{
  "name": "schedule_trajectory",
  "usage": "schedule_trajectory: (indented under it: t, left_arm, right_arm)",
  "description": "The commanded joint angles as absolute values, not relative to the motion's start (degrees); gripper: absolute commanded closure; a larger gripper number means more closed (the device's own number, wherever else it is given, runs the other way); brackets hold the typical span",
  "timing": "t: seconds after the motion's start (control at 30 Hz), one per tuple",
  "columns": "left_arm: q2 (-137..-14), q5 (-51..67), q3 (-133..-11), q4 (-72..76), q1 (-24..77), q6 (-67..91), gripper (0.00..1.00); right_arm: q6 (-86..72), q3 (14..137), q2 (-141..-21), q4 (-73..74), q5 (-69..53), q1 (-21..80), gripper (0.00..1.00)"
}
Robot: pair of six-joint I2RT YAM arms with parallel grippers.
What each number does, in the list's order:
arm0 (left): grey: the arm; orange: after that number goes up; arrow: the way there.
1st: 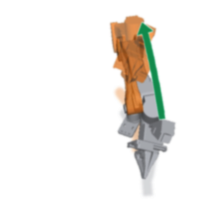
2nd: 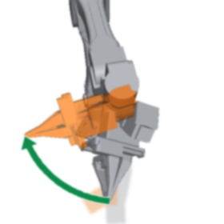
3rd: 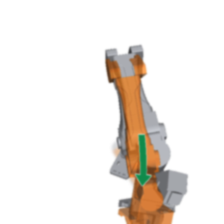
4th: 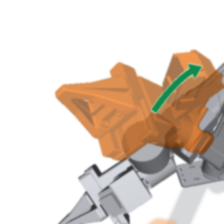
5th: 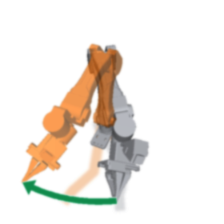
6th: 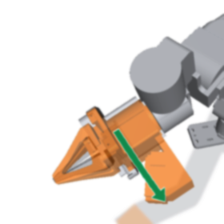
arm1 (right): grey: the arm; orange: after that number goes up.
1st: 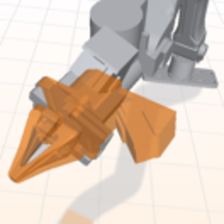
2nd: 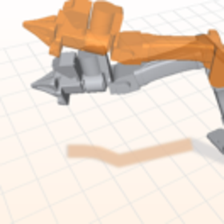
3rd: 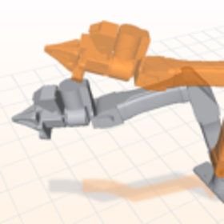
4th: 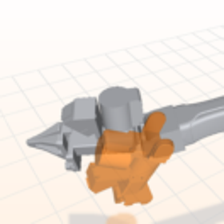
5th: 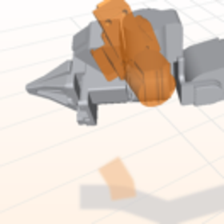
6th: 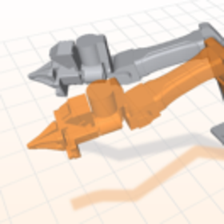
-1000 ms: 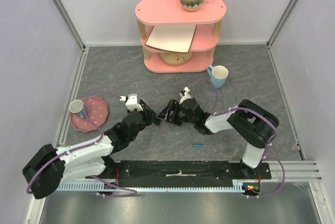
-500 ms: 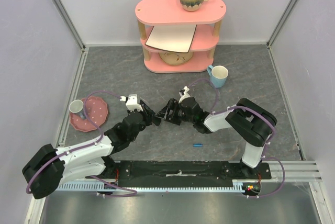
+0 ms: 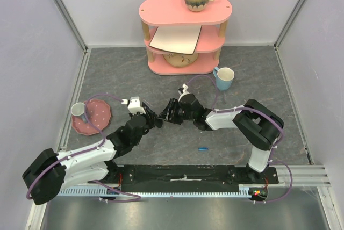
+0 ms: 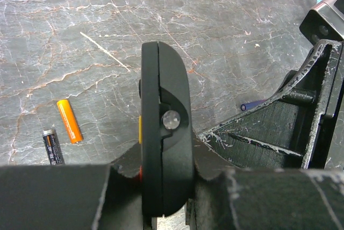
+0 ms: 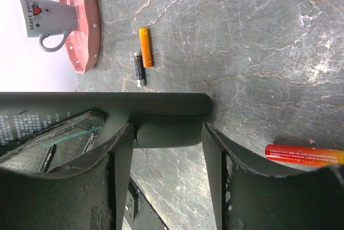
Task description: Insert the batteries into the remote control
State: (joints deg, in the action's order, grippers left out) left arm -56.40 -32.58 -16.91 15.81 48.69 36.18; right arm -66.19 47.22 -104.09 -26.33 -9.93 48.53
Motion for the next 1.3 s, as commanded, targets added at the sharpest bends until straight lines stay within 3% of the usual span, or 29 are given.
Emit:
schedule_trajectory:
  t: [0.0,1.0,1.27]
  left_arm:
    - [-56.86,-30.94,-15.73,12.48,49.92,33.31,0.98]
    - [-57.22,-34.28,-16.96,9.32,50.27,33.84,0.98]
    - [-56.69,-32.78,-15.82,10.98,50.27,34.63,0.98]
  right_arm:
    - [-63.63,46.06,-107.23,-16.96,-6.86,48.6,0.41]
    - [-63.1,40.35,-100.73,-18.54,-5.36,48.34,0.38]
    - [-64.16,38.23,-96.33,-30.57,-6.76,48.34,0.28]
